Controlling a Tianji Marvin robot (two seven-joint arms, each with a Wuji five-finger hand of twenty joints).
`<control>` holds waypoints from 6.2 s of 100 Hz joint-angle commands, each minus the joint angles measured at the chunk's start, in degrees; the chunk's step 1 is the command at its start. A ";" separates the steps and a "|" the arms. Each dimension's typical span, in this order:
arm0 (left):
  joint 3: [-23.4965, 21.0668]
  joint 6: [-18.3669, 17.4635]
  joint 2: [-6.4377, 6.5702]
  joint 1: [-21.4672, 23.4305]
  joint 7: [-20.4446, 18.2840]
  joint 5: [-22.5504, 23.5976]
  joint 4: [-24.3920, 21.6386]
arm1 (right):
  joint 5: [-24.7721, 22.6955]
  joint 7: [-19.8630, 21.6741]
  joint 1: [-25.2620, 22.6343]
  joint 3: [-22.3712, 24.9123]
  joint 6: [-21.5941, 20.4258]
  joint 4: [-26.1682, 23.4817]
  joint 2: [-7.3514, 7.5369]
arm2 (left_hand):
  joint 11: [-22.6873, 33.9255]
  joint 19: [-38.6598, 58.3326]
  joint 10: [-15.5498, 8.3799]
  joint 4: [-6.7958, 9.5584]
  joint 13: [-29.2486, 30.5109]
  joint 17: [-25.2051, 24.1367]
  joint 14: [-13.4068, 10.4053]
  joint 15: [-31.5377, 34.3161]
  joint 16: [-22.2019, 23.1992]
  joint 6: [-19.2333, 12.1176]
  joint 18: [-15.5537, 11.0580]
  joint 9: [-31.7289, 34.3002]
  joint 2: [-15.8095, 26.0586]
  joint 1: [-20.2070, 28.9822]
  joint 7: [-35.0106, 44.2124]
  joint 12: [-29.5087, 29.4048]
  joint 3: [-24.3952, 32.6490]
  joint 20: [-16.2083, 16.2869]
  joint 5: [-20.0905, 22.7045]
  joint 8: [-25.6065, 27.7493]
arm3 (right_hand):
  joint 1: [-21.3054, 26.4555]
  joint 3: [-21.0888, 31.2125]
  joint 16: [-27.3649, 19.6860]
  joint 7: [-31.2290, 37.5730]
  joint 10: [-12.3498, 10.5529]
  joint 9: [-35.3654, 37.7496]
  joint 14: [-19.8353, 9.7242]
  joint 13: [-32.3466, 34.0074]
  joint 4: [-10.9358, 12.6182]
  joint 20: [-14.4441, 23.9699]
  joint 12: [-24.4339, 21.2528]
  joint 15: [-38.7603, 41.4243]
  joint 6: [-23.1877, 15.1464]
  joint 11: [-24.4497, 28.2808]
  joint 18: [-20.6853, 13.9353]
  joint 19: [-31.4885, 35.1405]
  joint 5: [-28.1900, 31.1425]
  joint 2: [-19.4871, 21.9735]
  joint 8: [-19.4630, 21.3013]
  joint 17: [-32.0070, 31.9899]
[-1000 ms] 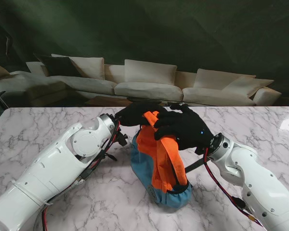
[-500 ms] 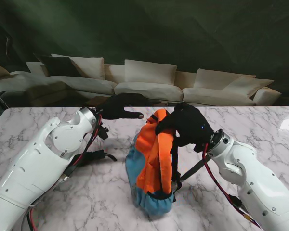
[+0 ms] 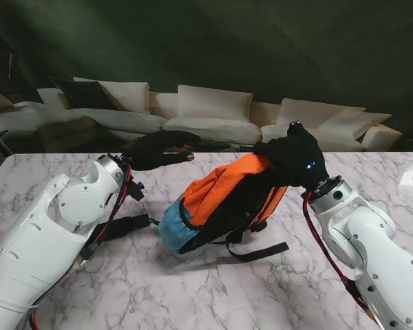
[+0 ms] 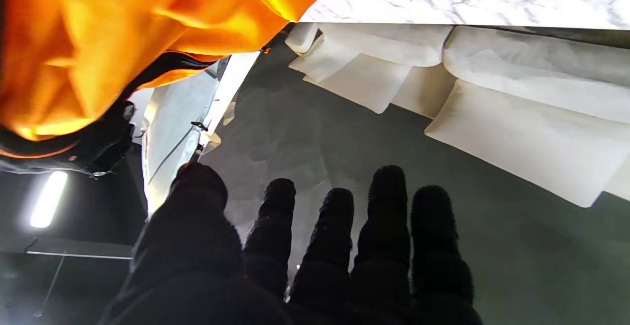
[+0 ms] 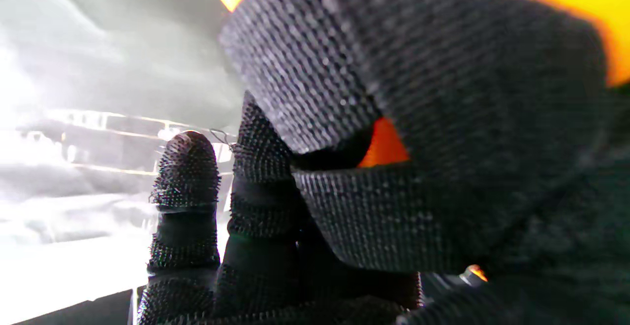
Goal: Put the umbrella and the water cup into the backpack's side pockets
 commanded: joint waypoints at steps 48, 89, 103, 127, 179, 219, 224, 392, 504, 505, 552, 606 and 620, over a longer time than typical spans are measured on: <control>4.62 -5.32 -0.69 3.92 2.93 -1.07 -4.39 | -2.94 11.02 4.59 -3.71 1.67 -0.31 1.63 | -7.28 -6.38 7.73 -1.31 -10.29 -4.64 3.22 -4.03 -3.14 10.75 1.62 -15.36 -7.44 -15.99 -11.43 -5.94 -2.03 -2.43 -16.80 -7.42 | 3.67 3.41 -0.18 1.97 -2.34 8.72 -1.63 1.55 2.48 0.32 6.43 3.92 -1.20 22.93 1.64 2.18 3.96 2.92 -1.25 0.78; 10.35 -0.76 -1.73 1.61 6.83 3.26 0.09 | -2.24 12.72 7.61 -7.64 2.73 2.11 1.62 | -7.83 -7.60 9.63 -1.93 -14.65 -4.97 3.53 -3.93 -6.34 18.13 0.68 -25.77 -15.22 -15.00 -12.09 -11.93 -1.62 -3.73 -21.87 -11.66 | 3.74 3.21 -0.91 1.70 -2.43 8.67 -1.57 1.36 2.28 0.10 5.98 3.19 -1.47 22.06 1.69 1.94 3.72 3.27 -1.15 0.19; 12.71 1.00 -2.49 -0.95 6.77 -0.38 2.93 | -2.00 11.70 7.61 -8.55 1.97 2.12 1.62 | -7.31 -2.90 10.52 -1.63 -9.49 -2.70 2.29 -0.78 -4.66 18.39 -0.05 -20.30 -14.87 -13.44 -11.66 -8.49 -1.21 -1.99 -21.89 -12.30 | 3.43 2.37 -1.94 1.26 -3.01 8.03 -1.97 1.31 2.03 -0.26 5.37 1.02 -2.92 20.68 1.46 1.30 3.11 4.28 -0.94 -0.37; 14.81 5.15 -3.48 -2.12 6.39 -4.85 4.27 | 0.48 10.08 7.65 -10.99 1.22 3.09 1.28 | 5.53 10.05 4.20 1.09 5.44 8.19 -2.11 5.23 -0.04 13.37 -2.75 -0.03 -11.77 6.22 -2.04 4.97 3.47 0.49 -8.85 0.54 | 4.00 -0.50 -3.64 -0.44 -3.00 3.23 -1.42 -1.71 1.71 -1.12 2.01 -8.09 -5.63 12.49 1.58 -1.34 -0.01 8.61 -0.90 -3.13; 13.56 7.72 -3.75 -1.39 6.78 -6.30 5.53 | 8.85 15.93 -1.01 -4.60 -2.64 -6.57 0.01 | 13.58 22.71 -4.82 0.11 23.03 20.95 -5.77 14.34 3.80 -3.28 -2.87 24.36 -9.41 20.18 33.04 16.81 10.08 -0.44 5.04 15.93 | -9.30 -13.92 -13.15 -28.27 7.43 -40.03 6.06 -32.55 9.43 -2.43 -10.51 -32.80 2.57 -12.32 4.18 -12.05 -21.31 17.50 9.91 -18.14; 12.64 5.53 -2.88 -1.43 4.13 -6.32 5.37 | 18.29 19.69 -5.17 7.07 -9.26 -8.42 -0.81 | 13.10 22.35 -7.63 0.17 21.58 19.32 -6.28 14.33 4.69 -5.58 -3.54 23.84 -8.68 20.18 34.97 19.55 10.04 -0.03 4.18 16.86 | -14.92 -14.87 -21.21 -37.54 11.50 -54.76 10.52 -41.95 8.84 -5.28 -17.85 -38.10 10.91 -14.78 4.76 -18.36 -29.46 10.14 7.49 -22.86; 12.53 5.47 -2.88 -1.35 3.96 -6.78 5.31 | 19.49 23.22 -5.50 8.51 -9.40 -8.24 -0.53 | 13.04 22.30 -7.72 0.19 21.50 19.28 -6.27 14.31 4.75 -5.66 -3.51 23.85 -8.71 20.18 34.98 19.67 10.07 0.01 4.14 16.90 | -14.76 -13.89 -21.76 -38.49 12.09 -55.75 10.68 -42.94 8.65 -5.63 -18.52 -38.86 11.36 -16.18 4.69 -18.99 -30.37 8.50 7.16 -23.17; -2.48 -2.83 1.80 5.65 -4.74 4.75 1.17 | 42.82 40.83 2.32 -0.79 -8.07 0.92 0.71 | 2.50 1.26 -0.20 0.00 -2.92 -1.11 -0.15 -0.05 -0.45 7.64 2.25 -2.10 -8.02 -2.10 -2.84 2.93 -0.72 1.67 -5.56 -0.90 | 11.44 1.60 2.66 1.40 3.90 4.10 -1.08 1.33 -0.03 5.56 -2.93 26.13 2.26 8.94 0.25 22.26 -1.30 9.10 0.23 18.95; 0.93 -12.83 3.42 6.67 -8.92 1.65 2.18 | 43.24 39.97 4.76 -2.75 -8.20 4.41 0.54 | 7.98 7.76 -10.00 -0.02 6.33 1.88 -3.07 3.79 5.27 -7.13 2.40 12.39 -4.50 4.74 2.96 3.62 -0.67 6.58 4.44 -1.17 | 11.45 0.43 0.78 1.27 3.02 2.37 -0.67 1.40 0.36 5.10 -3.49 21.67 0.86 7.83 0.00 20.48 -2.31 9.75 0.81 16.71; 0.79 -12.92 3.47 6.83 -9.04 1.58 2.03 | 43.22 39.93 4.77 -2.75 -8.16 4.43 0.53 | 8.16 7.85 -9.91 -0.03 6.55 1.96 -3.07 3.96 5.43 -7.15 2.41 12.82 -4.72 4.79 3.41 3.85 -0.66 6.61 4.81 -0.68 | 11.45 0.42 0.78 1.27 3.02 2.36 -0.67 1.40 0.36 5.10 -3.49 21.66 0.87 7.83 0.01 20.47 -2.32 9.74 0.81 16.71; 4.23 -14.96 5.00 5.14 -13.44 4.36 3.37 | 41.85 38.41 5.22 -3.30 -6.67 5.19 0.25 | 3.13 7.10 -11.28 -0.67 4.69 1.16 -2.64 1.68 4.96 -7.32 2.26 8.06 -2.82 0.91 6.42 2.46 -1.16 5.97 9.19 4.29 | 11.61 0.11 0.48 1.20 3.27 1.67 -0.42 1.36 0.35 5.11 -3.56 20.54 0.64 7.58 0.16 19.92 -2.63 10.03 0.82 16.14; 2.48 -9.68 4.64 2.40 -9.13 23.18 4.82 | 41.71 38.13 5.05 -3.45 -7.59 5.25 0.26 | 0.05 7.04 -3.32 -0.69 0.84 0.42 -1.46 1.02 4.40 -0.11 0.99 -0.97 3.23 -4.27 -4.33 -0.03 -1.86 6.37 -3.83 -1.99 | 11.71 -0.26 0.06 1.03 2.78 1.02 -0.32 1.36 0.39 5.06 -3.77 18.94 0.11 7.07 0.05 19.14 -3.19 10.44 0.85 15.33; 1.77 -10.30 4.48 3.17 -8.06 22.86 4.56 | 41.68 38.25 5.16 -3.53 -7.67 5.31 0.29 | 0.25 7.06 -3.36 -0.61 0.72 0.32 -1.65 1.26 4.49 -0.76 1.08 -0.27 2.95 -4.15 -2.63 0.30 -1.78 6.42 -0.66 -1.57 | 11.73 -0.32 -0.02 1.02 2.77 0.85 -0.30 1.34 0.41 5.07 -3.83 18.57 -0.04 6.92 0.01 19.01 -3.28 10.49 0.86 15.23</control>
